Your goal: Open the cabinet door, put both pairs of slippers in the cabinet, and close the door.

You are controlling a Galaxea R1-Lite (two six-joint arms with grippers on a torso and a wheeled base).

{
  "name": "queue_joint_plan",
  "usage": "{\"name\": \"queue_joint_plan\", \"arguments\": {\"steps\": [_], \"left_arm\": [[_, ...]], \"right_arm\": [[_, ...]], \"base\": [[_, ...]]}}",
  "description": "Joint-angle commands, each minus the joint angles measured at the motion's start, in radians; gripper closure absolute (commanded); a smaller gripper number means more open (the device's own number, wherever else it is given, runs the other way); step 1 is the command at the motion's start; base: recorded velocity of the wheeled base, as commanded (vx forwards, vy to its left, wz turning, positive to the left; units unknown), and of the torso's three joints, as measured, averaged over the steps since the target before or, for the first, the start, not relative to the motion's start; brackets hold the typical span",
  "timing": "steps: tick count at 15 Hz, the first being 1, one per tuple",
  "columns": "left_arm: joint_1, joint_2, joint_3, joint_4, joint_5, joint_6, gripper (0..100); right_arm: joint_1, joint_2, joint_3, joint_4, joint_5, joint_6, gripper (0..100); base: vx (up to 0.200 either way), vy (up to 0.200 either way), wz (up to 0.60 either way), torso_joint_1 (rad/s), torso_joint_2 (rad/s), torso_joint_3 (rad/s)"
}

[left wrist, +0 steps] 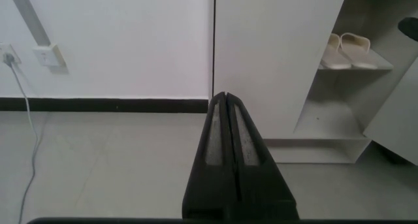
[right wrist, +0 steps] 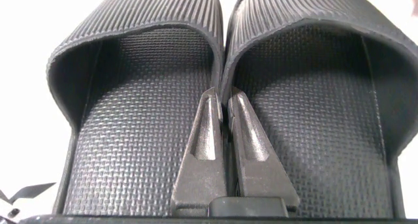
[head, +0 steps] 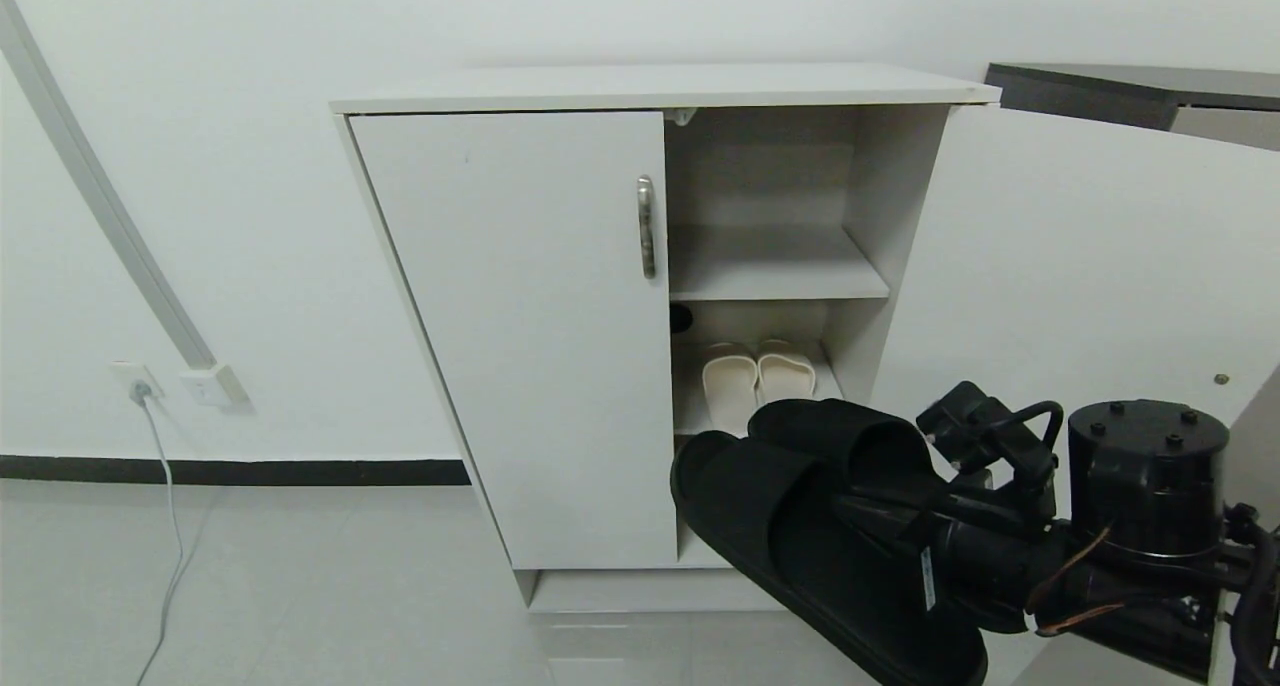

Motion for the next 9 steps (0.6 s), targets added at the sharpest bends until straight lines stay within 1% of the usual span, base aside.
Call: {"name": "queue_joint_plan", "arguments": {"steps": [1, 3, 6, 8, 9], "left_arm": [[0.0, 0.001, 0.0, 0.0, 0.0, 0.0, 100], [0.0, 0.001, 0.0, 0.0, 0.0, 0.0, 100], [0.0, 0.001, 0.0, 0.0, 0.0, 0.0, 100], [0.0, 0.001, 0.0, 0.0, 0.0, 0.0, 100], [0.0, 0.001, 0.0, 0.0, 0.0, 0.0, 100]], "right_arm": [[0.002, 0.002, 0.001, 0.001, -0.001, 0.0, 100], [0.002, 0.003, 0.001, -0.001, 0.001, 0.0, 100], [0.005, 0.006, -0.002, -0.001, 0.004, 0.0, 100], [0.013, 0.026, -0.008, -0.024, -0.006, 0.001, 100], [0.02, 0.06, -0.03, -0.058, -0.059, 0.001, 100]], "base": [[0.0, 0.0, 0.0, 0.002, 0.06, 0.046], [0.0, 0.0, -0.6, 0.005, 0.03, 0.022], [0.0, 0.0, 0.0, 0.0, 0.0, 0.0], [0.0, 0.0, 0.0, 0.0, 0.0, 0.0], [0.0, 0.0, 0.0, 0.0, 0.0, 0.0]]}}
